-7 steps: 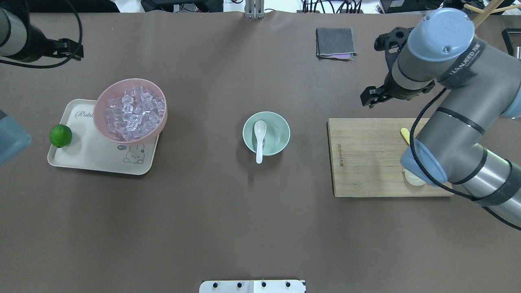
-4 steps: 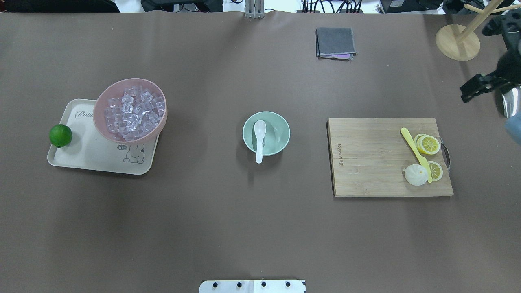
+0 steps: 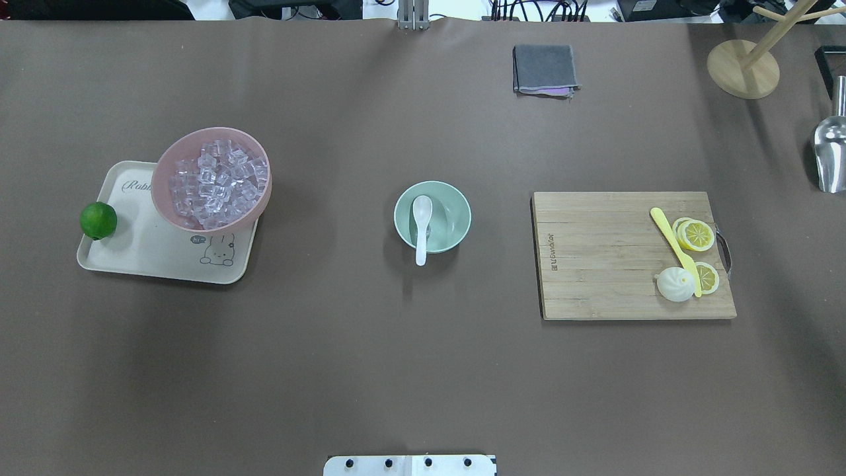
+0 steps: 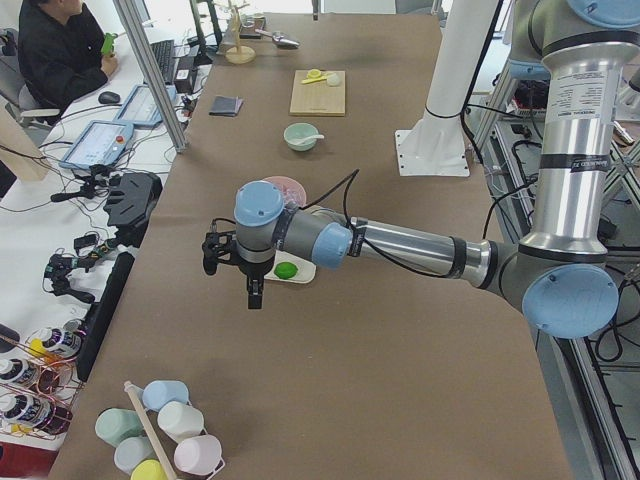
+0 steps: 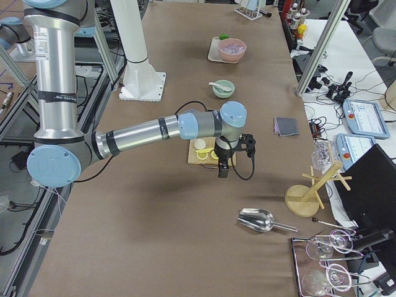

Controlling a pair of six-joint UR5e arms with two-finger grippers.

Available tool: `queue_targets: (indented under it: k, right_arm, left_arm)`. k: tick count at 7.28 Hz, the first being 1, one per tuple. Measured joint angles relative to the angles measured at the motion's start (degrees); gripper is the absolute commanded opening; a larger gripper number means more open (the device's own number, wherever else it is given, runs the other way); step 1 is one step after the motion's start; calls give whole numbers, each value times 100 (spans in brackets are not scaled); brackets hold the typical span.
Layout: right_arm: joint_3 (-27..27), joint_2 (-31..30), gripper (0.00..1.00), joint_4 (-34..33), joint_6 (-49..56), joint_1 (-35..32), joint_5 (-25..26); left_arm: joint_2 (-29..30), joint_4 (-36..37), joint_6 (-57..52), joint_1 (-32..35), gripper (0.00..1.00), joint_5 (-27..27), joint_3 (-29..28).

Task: Put spoon and ice into bowl

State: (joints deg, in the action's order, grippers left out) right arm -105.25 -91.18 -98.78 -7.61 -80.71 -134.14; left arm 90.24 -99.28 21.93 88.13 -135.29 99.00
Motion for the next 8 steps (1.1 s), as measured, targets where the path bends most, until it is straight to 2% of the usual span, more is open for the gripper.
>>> queue_targets:
  k: [4,8]
  right_arm:
    - [752,-281,100,659,648,-632,-191]
    - [820,-362,100,745,656,-787,-232]
  left_arm:
    - [-233,78,-547,247,98,-77,-90]
    - [-227,65,-559,249,98,-64,-177]
